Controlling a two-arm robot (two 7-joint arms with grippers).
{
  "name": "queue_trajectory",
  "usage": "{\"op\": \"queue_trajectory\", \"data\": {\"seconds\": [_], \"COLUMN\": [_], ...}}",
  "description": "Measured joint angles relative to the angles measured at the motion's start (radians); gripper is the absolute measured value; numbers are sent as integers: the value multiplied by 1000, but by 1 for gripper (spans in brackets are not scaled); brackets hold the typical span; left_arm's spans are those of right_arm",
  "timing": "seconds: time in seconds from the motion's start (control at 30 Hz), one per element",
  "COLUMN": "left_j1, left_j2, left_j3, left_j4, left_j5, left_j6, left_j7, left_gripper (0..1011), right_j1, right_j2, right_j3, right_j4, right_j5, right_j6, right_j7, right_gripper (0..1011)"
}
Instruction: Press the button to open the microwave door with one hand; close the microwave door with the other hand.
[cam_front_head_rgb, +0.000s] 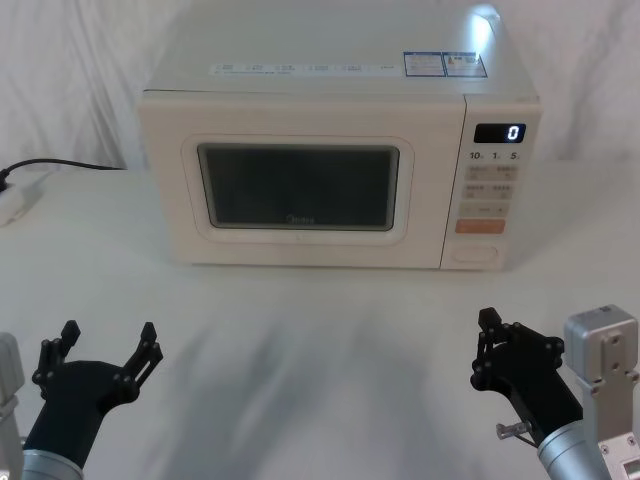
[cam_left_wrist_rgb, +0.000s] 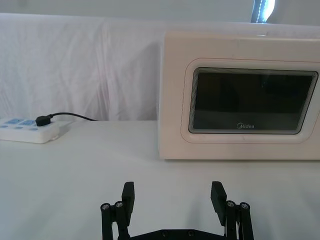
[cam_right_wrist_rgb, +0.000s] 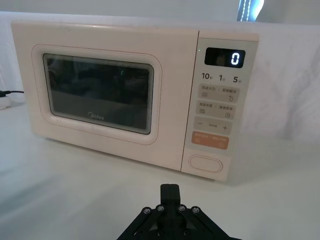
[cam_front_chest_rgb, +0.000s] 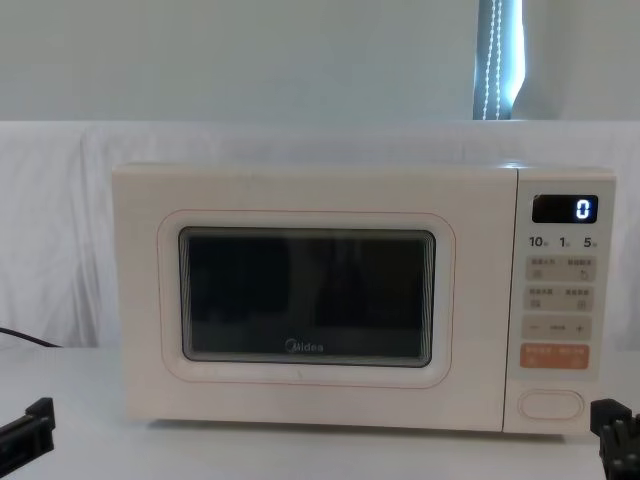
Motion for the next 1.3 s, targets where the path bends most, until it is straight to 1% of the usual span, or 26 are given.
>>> {"op": "queue_trajectory", "data": {"seconds": [0.27, 0.43, 0.6, 0.8, 1.13, 1.3], "left_j1": [0, 0, 0, 0, 0, 0], "left_j2": [0, 0, 0, 0, 0, 0], "left_j3": [0, 0, 0, 0, 0, 0], "left_j4": [0, 0, 0, 0, 0, 0], "left_j5": [0, 0, 0, 0, 0, 0], "left_j6": [0, 0, 0, 0, 0, 0], "left_j7": [0, 0, 0, 0, 0, 0], "left_gripper": [1001, 1001, 1001, 1001, 1001, 1001], "right_j1": [0, 7, 24, 62, 125, 172], "right_j2": [-3, -17, -31, -49, -69, -80], "right_j3": [3, 17, 30, 46, 67, 76], "right_j4": [0, 3, 23, 70, 142, 186], "right_j5": [-2, -8, -8, -12, -31, -50], "right_j6": [0, 2, 5, 10, 24, 39], "right_j7": [2, 19, 35, 61, 89, 104], "right_gripper": [0, 0, 0, 0, 0, 0]}}
